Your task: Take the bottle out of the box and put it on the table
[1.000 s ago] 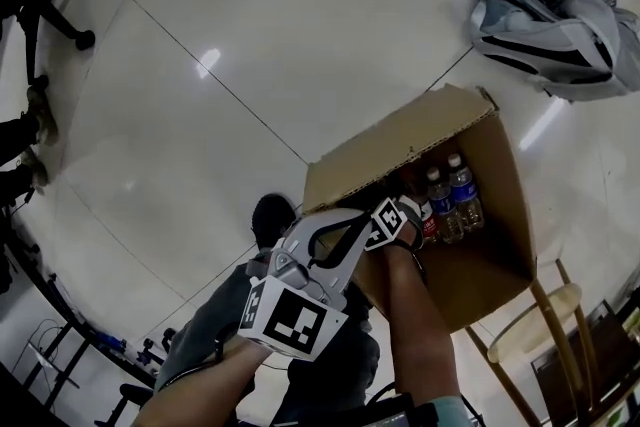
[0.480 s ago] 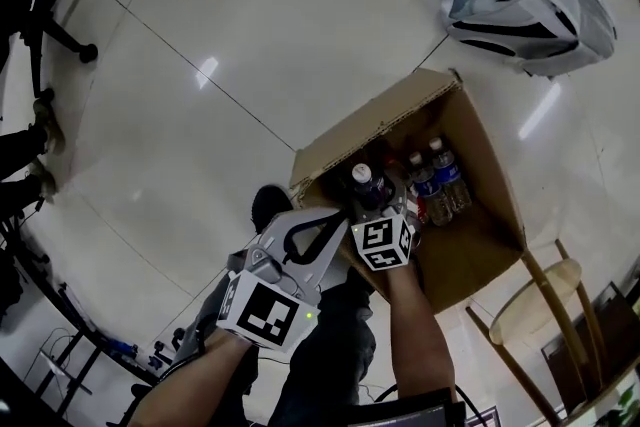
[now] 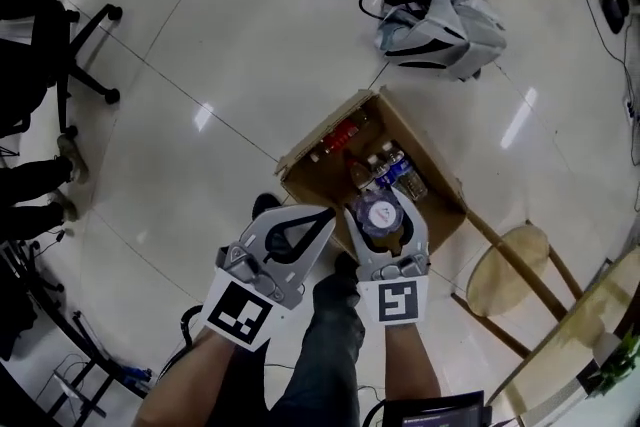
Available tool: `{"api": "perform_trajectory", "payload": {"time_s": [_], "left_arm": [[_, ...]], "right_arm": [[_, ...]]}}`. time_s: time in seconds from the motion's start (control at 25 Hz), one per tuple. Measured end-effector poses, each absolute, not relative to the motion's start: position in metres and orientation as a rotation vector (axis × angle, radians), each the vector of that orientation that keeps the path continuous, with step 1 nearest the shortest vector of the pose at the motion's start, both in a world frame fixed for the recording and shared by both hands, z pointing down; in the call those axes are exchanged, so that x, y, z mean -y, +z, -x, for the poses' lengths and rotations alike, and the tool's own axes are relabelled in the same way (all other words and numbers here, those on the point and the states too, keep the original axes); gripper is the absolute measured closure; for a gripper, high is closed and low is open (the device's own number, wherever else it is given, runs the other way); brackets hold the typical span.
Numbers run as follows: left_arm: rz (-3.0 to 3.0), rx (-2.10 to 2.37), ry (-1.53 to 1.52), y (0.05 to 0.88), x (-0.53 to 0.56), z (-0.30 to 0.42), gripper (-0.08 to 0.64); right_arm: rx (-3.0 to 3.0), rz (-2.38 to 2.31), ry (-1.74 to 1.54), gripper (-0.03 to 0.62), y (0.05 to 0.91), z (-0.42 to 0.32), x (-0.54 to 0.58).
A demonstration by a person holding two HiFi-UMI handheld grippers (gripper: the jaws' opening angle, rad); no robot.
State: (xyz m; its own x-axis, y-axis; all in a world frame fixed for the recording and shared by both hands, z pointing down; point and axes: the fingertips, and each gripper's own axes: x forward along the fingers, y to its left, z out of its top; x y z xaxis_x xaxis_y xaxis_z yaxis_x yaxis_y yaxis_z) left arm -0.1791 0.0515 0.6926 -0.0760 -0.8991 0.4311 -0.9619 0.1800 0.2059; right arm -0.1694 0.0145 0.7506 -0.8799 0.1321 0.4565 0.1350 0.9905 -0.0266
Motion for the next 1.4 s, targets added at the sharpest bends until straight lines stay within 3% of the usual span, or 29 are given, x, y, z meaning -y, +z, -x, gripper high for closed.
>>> {"api": "perform_trajectory", "payload": {"time_s": [0.44, 0.68, 1.08, 1.4], "left_arm": [[-2.031, 2.082, -0.023, 0.427, 0.012, 0.102, 0.549], [-2.308, 1.966, -0.074, 0.322, 0.038, 0.048, 0.549], [-2.850, 1.402, -0.234, 0.239, 0.081, -0.067, 0.549], [-3.006, 1.058, -0.218, 0.229, 0.114, -0.183, 0.549]], "right_arm": [[2.863, 0.020, 0.118, 0.321, 0.441, 0.072, 0.039], [2.976, -0.182, 0.085, 0.319, 0.316, 0.017, 0.061], [2.900, -0.822, -0.029, 0.316, 0.236, -0.090, 0.092], [2.780, -1.263, -0.072, 0.314, 0.224, -0.215, 0.117]]}}
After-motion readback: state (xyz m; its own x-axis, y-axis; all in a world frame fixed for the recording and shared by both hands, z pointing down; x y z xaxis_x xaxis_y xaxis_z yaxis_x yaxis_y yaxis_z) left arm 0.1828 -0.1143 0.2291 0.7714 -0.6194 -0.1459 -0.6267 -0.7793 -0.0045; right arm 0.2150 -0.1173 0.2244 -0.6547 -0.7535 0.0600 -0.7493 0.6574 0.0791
